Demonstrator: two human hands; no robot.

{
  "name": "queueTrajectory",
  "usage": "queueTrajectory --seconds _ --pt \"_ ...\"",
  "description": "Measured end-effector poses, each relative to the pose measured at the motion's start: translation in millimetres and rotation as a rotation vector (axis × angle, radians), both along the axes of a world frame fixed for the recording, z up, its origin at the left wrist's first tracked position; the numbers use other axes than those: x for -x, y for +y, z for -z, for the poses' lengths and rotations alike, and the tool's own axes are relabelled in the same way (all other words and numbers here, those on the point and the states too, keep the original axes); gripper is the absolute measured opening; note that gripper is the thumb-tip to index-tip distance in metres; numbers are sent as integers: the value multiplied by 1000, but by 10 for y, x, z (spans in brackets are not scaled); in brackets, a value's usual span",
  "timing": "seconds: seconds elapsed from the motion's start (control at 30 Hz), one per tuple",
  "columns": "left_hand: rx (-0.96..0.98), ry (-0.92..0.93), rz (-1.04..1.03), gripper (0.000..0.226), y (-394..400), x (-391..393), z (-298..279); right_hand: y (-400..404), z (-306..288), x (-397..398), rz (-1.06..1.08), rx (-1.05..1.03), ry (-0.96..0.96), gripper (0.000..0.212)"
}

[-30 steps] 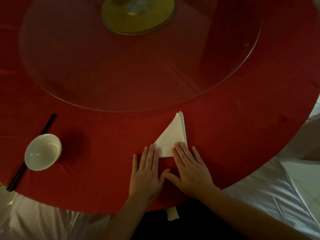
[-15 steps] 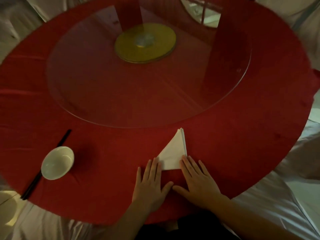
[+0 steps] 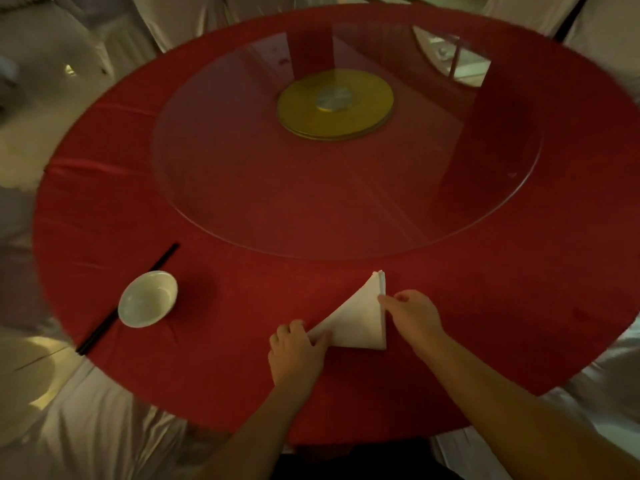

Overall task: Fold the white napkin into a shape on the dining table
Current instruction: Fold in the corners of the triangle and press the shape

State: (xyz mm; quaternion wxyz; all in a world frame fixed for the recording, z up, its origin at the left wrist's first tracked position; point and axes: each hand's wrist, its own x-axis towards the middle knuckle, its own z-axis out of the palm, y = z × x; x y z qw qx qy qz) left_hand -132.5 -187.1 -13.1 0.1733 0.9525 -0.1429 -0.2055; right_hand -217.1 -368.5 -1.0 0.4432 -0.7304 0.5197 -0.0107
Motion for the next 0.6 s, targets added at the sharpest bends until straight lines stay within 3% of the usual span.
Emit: queueTrajectory --seconds 0.07,0.4,0.6 --pt "-15 93 -19 58 -24 -57 -3 -79 17 -149 -16 -59 19 31" --pt "23 266 30 31 -70 -241 -58 -189 62 -540 50 -320 57 22" --pt "368 420 -128 18 161 -218 -84 -178 34 -579 43 -505 -26 20"
